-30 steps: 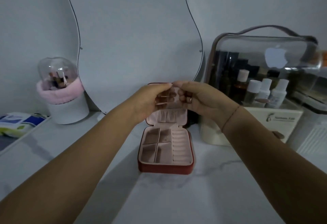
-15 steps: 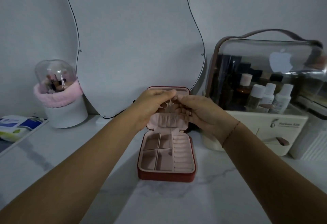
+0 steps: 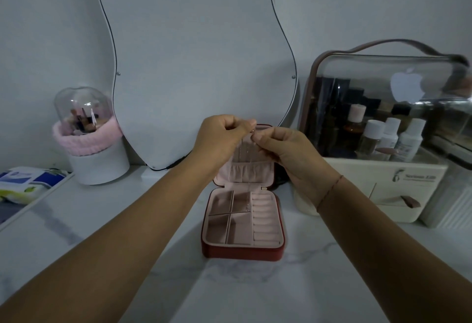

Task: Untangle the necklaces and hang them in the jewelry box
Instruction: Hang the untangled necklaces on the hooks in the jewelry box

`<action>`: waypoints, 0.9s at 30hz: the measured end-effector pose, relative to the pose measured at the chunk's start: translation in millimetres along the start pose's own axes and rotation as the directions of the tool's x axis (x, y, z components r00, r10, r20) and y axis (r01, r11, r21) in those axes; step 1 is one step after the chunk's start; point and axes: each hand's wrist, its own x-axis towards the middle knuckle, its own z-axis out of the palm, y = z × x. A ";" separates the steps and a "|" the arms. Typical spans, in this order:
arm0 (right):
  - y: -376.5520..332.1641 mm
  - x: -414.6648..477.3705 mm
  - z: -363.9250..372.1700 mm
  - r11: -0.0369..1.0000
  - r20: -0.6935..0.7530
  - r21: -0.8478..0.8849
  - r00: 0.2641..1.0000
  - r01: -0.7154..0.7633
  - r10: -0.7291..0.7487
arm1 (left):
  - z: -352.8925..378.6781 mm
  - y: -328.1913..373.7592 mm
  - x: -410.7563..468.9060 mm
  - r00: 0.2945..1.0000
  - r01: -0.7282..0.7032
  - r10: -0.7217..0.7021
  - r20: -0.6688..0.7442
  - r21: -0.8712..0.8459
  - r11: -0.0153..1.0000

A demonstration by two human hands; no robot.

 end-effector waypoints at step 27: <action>4.8 19.5 -20.6 0.982 0.057 0.067 0.983 -0.175 0.172 | -5.2 -16.9 27.6 0.965 0.142 -0.144 0.218 0.026 0.990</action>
